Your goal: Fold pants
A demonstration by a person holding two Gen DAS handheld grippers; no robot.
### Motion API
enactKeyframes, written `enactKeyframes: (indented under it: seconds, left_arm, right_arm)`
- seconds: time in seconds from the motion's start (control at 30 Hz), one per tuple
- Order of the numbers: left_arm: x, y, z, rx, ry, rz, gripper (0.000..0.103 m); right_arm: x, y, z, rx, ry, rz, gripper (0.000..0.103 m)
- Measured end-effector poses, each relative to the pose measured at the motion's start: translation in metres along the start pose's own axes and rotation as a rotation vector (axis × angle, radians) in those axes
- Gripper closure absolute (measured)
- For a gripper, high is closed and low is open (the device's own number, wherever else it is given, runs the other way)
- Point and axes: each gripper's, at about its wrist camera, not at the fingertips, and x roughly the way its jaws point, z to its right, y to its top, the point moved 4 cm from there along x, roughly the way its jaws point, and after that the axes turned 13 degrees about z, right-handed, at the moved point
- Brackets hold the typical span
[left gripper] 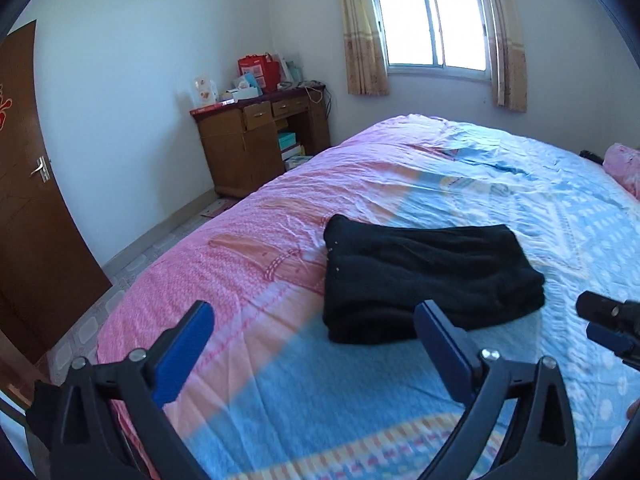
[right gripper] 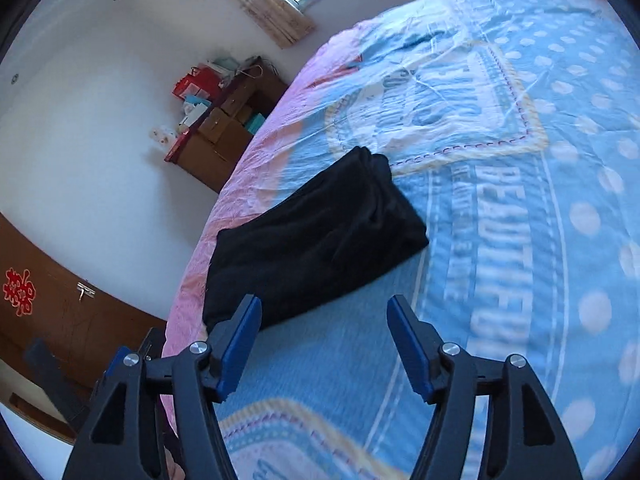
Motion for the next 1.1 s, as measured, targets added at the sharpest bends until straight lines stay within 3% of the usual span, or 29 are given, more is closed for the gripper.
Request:
enactKeyframes:
  seconds: [0.07,0.37,0.53,0.67,0.83,1.1]
  left_arm:
    - [-0.015,-0.005,-0.002,-0.033,-0.015,-0.004,0.000]
    - [-0.079,-0.020,-0.009,-0.039,-0.037,0.043,0.000]
    - [-0.115,-0.020,-0.018,-0.022,-0.043,0.098,0.000]
    - [-0.141,-0.015,-0.025,-0.031,-0.060,0.146,0.000]
    - [-0.156,-0.007,-0.025,-0.005,-0.038,0.207,0.000]
    - [-0.153,-0.014,-0.020,0.002,-0.053,0.186,0.000]
  right_arm:
    - [-0.021,-0.014,-0.013,-0.065,-0.028,0.045,0.025]
    - [-0.103,-0.051,-0.057,-0.326,-0.099,0.248,0.025]
    - [-0.159,-0.072,-0.083,-0.415,-0.088,0.434,0.025]
    - [-0.189,-0.078,-0.101,-0.448,-0.060,0.530,0.023]
    - [-0.199,-0.080,-0.108,-0.451,-0.041,0.552,0.022]
    - [-0.207,-0.081,-0.101,-0.442,-0.081,0.583,0.022]
